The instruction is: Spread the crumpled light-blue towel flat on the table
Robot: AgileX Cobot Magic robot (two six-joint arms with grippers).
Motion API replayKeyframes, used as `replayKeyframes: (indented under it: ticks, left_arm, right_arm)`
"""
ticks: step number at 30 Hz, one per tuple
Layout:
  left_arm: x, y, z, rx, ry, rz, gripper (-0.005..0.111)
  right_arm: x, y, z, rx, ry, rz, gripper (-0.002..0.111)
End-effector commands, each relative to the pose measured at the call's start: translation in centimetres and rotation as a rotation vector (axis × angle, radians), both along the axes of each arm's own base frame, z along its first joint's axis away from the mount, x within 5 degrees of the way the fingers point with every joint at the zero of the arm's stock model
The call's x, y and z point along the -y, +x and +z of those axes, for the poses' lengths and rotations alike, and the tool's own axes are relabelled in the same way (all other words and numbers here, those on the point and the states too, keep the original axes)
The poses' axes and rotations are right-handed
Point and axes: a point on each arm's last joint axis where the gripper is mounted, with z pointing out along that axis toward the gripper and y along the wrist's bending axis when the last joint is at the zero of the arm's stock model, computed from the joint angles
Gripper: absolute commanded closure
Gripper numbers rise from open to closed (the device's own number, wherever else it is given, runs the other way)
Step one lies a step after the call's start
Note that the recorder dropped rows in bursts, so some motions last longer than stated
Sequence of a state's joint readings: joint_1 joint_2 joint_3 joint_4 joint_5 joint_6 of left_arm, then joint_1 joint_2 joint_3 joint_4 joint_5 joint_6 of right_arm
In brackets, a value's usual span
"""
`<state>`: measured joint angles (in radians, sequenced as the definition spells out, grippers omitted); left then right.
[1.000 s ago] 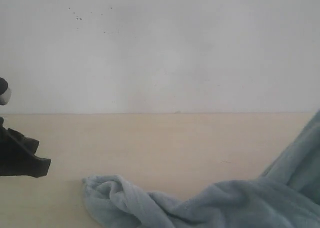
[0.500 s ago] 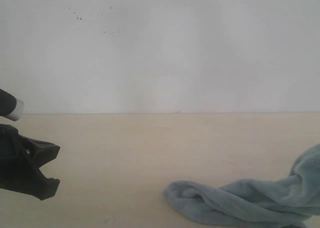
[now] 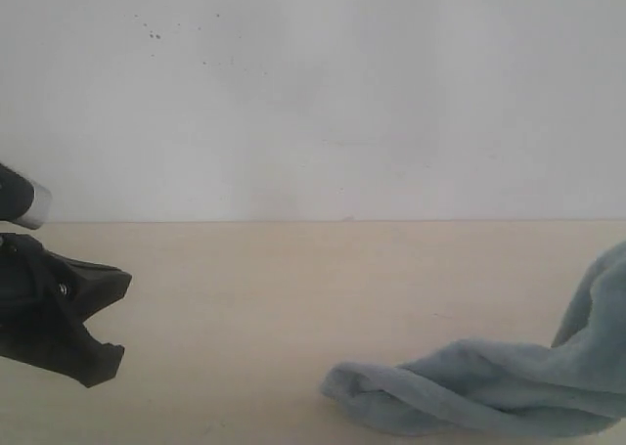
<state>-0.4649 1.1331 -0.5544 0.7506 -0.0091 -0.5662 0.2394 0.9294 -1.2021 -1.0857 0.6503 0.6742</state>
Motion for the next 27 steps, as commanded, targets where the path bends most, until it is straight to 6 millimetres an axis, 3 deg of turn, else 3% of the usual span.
replayKeyframes:
  ticks: [1, 2, 4, 8, 10, 11, 13, 16, 20, 22, 25, 27]
  left_arm:
    - [-0.6, -0.1, -0.3, -0.057, -0.015, 0.074, 0.103]
    - [-1.0, -0.2, -0.7, -0.088, 0.014, 0.114, 0.103]
    - [-1.3, -0.3, -0.6, -0.099, 0.034, 0.139, 0.103]
    - [-0.8, -0.7, 0.9, -0.016, -0.075, 0.081, 0.103]
    - [-0.6, -0.8, 1.1, -0.023, -0.133, 0.088, 0.103]
    - [-0.5, -0.8, 1.1, -0.028, -0.159, 0.086, 0.103]
    - [-0.2, -1.1, 0.8, -0.026, -0.2, 0.053, 0.103]
    - [0.7, -1.0, 0.5, -0.043, -0.325, 0.004, 0.103]
    - [2.1, -0.6, 0.1, -0.042, -0.375, -0.113, 0.103]
    - [2.8, -0.4, -0.8, -0.079, -0.383, -0.157, 0.103]
    - [3.2, -0.1, -1.9, -0.107, -0.34, -0.204, 0.103]
    - [3.0, 0.0, -1.9, -0.11, -0.321, -0.181, 0.103]
  right_arm:
    - [-1.3, 6.2, -7.9, -0.337, -0.022, -0.045, 0.109]
    - [-1.0, 7.9, -11.5, -0.502, -0.027, -0.127, 0.109]
    - [0.7, 8.9, -15.3, -0.746, -0.066, -0.295, 0.109]
    - [5.9, 8.6, -19.6, -1.03, -0.056, -0.464, 0.109]
    - [8.2, 8.2, -21.2, -1.054, 0.019, -0.496, 0.107]
    - [9.4, 8.0, -21.8, -1.062, 0.051, -0.52, 0.1]
    - [10.8, 7.9, -22.5, -1.065, 0.104, -0.55, 0.079]
    - [10.4, 8.8, -22.7, -1.001, 0.14, -0.474, 0.059]
    - [9.6, 10.5, -22.4, -0.835, 0.209, -0.345, 0.058]
    - [9.1, 11.4, -22.0, -0.683, 0.341, -0.308, 0.058]
    - [8.2, 12.6, -21.4, -0.409, 0.726, -0.289, 0.058]
    - [7.7, 13.1, -21.0, -0.367, 0.745, -0.231, 0.058]
